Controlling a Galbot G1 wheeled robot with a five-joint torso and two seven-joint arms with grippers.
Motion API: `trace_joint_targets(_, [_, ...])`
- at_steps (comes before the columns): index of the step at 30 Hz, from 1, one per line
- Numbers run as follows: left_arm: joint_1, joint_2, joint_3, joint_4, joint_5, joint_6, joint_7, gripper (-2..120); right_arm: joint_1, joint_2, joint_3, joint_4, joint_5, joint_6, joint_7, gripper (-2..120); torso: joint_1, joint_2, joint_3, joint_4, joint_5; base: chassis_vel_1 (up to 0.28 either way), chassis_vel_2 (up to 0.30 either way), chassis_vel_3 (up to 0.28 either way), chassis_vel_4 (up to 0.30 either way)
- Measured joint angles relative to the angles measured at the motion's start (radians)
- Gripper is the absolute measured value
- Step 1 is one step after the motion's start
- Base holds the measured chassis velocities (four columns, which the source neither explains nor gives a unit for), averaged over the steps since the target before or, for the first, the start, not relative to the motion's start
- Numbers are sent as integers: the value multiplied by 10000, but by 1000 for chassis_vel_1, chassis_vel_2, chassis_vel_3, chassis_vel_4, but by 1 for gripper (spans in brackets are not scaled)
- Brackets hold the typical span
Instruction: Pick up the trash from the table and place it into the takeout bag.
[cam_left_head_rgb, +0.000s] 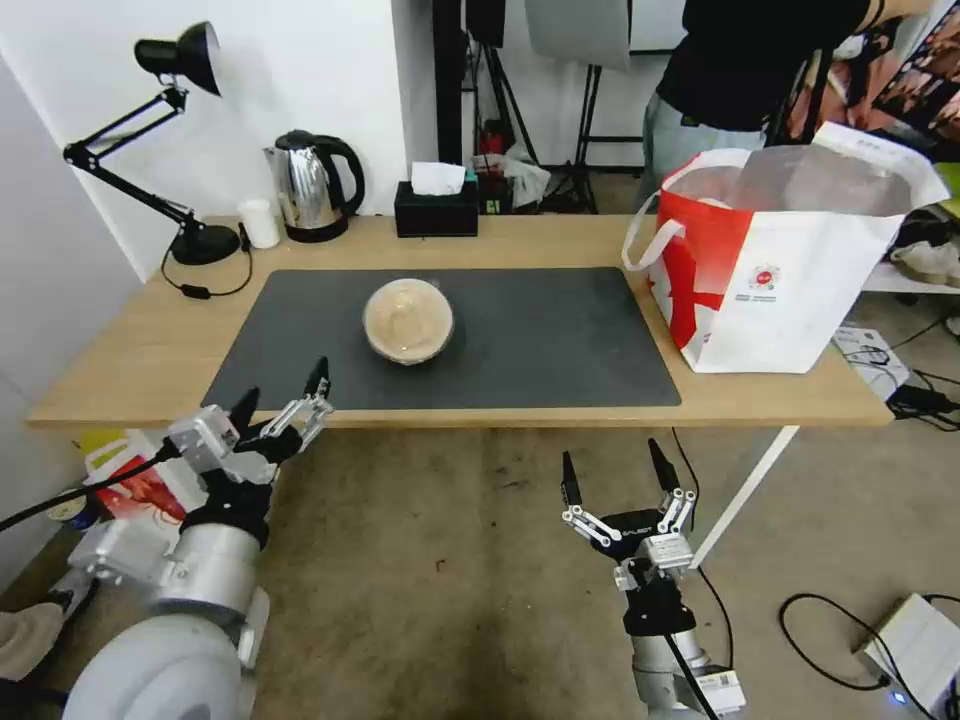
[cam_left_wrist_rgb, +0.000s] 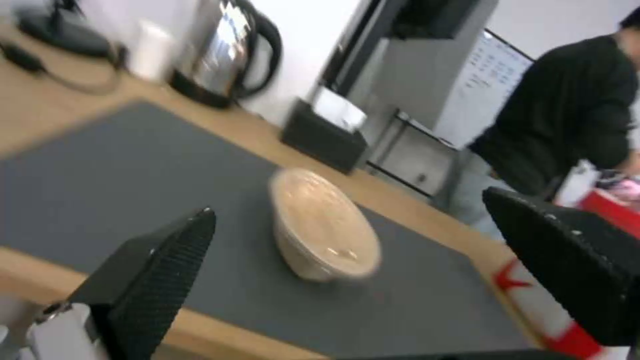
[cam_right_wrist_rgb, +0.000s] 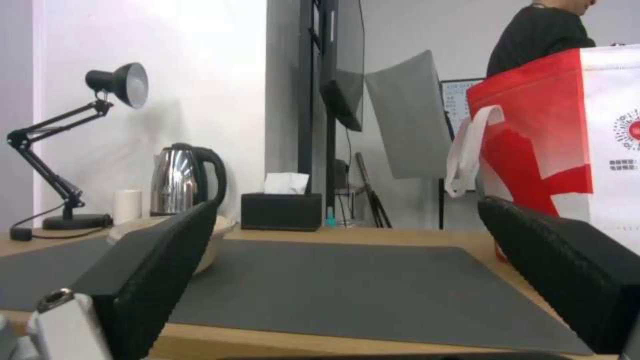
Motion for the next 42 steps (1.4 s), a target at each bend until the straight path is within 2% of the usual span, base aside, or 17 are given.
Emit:
trace_joint_targets(2, [-164,133,-15,-3,-652,73,-13,100,-1,0,0,0,0,0,1,100,0,0,0,0,0,0,0,0,0])
trace_joint_targets(4, [-597,352,-167,31,-1815,177,-102,100,0,0,1,0,0,0,0,100,0,0,0,-1,1,0,0,0,0])
trace_joint_targets(5, [-597,352,-167,31,-1815,177,-102,100,0,0,1,0,0,0,0,100,0,0,0,-1,1,0,0,0,0])
trace_joint_targets(8, [-1150,484,-336,225,-3073,354,-291,100,0,0,0,0,0,0,0,100,2,0,1,-1,0,0,0,0,0])
trace_joint_targets(9, [-1150,484,-336,225,-3073,354,-291,100,0,0,0,0,0,0,0,100,2,0,1,-1,0,0,0,0,0])
trace_joint_targets(11, [-1464,510,-364,418,-3899,461,-408,100,0,0,0,0,0,0,0,100,1,0,1,-1,-1,0,0,0,0])
trace_joint_targets(12, [-1464,510,-364,418,-3899,461,-408,100,0,0,0,0,0,0,0,100,1,0,1,-1,-1,0,0,0,0])
trace_joint_targets(15, [-1956,528,-364,633,-4901,530,-593,100,0,0,0,0,-1,0,0,100,2,0,1,0,0,0,0,0,0])
trace_joint_targets(20, [-2371,539,-421,785,-5519,634,-848,100,-1,0,0,0,-1,0,0,100,2,-1,1,0,1,0,0,0,0])
trace_joint_targets(22, [-2639,554,-461,1005,-6071,772,-1066,100,-1,0,0,0,-1,0,0,100,2,0,1,-1,0,0,0,0,0])
trace_joint_targets(29, [-3256,536,-510,1644,-6790,870,-1436,100,0,0,0,0,0,0,0,100,2,-1,1,-1,1,0,0,0,0])
trace_joint_targets(42, [-3626,533,-503,2230,-6573,890,-1622,100,0,0,0,0,0,0,0,100,1,0,0,0,0,0,0,0,0])
